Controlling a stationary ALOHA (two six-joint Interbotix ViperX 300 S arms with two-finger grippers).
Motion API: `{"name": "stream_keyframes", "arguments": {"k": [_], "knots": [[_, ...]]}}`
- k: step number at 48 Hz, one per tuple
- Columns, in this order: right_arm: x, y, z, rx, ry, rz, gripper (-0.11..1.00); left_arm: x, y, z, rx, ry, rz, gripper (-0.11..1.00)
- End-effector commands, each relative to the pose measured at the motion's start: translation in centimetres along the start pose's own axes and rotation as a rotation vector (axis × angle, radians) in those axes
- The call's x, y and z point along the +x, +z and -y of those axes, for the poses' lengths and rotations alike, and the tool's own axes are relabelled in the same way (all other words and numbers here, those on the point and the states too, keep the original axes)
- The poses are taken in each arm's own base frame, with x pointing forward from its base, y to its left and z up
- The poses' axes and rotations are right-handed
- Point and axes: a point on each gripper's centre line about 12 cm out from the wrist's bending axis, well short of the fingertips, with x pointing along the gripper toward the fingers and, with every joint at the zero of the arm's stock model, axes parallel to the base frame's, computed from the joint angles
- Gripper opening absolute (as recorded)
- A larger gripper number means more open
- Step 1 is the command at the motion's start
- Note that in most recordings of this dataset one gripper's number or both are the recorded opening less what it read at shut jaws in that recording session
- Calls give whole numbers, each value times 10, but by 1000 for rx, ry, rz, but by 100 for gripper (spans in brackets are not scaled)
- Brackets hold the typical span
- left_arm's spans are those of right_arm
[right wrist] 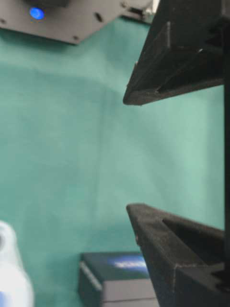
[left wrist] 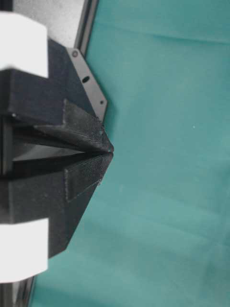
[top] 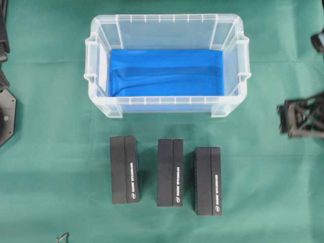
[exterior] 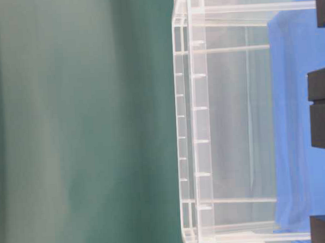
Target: Take the box out of the case with the right arm.
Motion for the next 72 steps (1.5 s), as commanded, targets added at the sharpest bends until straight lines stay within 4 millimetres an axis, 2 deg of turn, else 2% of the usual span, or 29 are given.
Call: {"name": "stream_keyframes", "arguments": {"k": [1, 18, 31, 72], "knots": [[-4, 20, 3, 24, 18, 5, 89, -4, 2, 0, -2, -3, 17, 11], [5, 83, 3, 2, -11, 40, 89, -4, 2, 0, 0, -1, 16, 11], [9, 113, 5, 20, 3, 60, 89, -4, 2, 0, 0, -1, 17, 11], [10, 113, 6, 20, 0, 44, 89, -4, 2, 0, 0, -1, 17, 11]]}}
